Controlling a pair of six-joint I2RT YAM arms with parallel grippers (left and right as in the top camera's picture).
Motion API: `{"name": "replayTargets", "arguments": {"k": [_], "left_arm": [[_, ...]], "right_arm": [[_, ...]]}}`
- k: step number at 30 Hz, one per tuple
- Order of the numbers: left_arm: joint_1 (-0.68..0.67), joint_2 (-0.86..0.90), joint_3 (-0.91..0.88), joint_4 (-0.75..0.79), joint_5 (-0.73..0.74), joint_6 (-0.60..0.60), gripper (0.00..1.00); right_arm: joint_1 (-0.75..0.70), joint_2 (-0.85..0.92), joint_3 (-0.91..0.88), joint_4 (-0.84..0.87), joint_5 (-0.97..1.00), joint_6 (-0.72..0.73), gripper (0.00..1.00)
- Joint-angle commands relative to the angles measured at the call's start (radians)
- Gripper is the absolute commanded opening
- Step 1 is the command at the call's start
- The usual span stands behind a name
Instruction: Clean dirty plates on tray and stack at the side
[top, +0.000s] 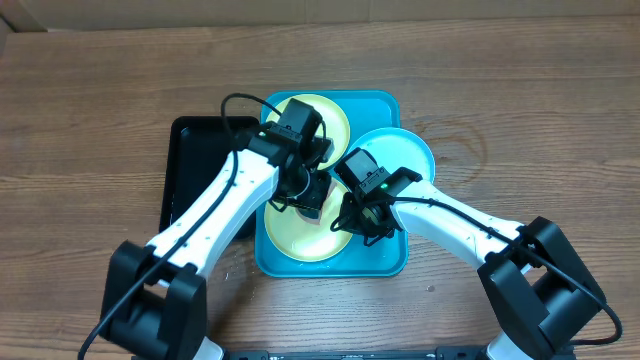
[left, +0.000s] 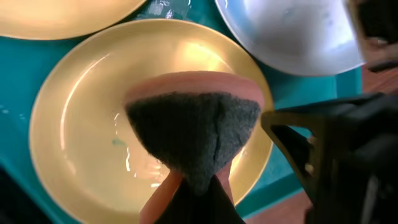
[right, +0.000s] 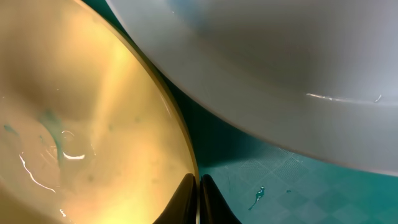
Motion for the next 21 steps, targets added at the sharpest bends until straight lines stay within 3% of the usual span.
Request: {"name": "replayTargets", "arguments": {"k": [1, 8, 21], "left_arm": [[-0.005, -0.004, -0.001, -0.012, -0.065, 0.011, 0.04], [-0.005, 0.019, -0.030, -0.005, -0.160, -0.015, 0.04], [-0.005, 0.029, -0.108, 0.076, -0.169, -0.015, 0.04]], "right_arm": [[0.005, -0.002, -0.013, 0.005, -0.006, 0.003, 0.04], [0.005, -0.002, -0.013, 0.005, -0.006, 0.003, 0.04], [0.005, -0.002, -0.013, 0.005, -0.006, 0.003, 0.04]]}}
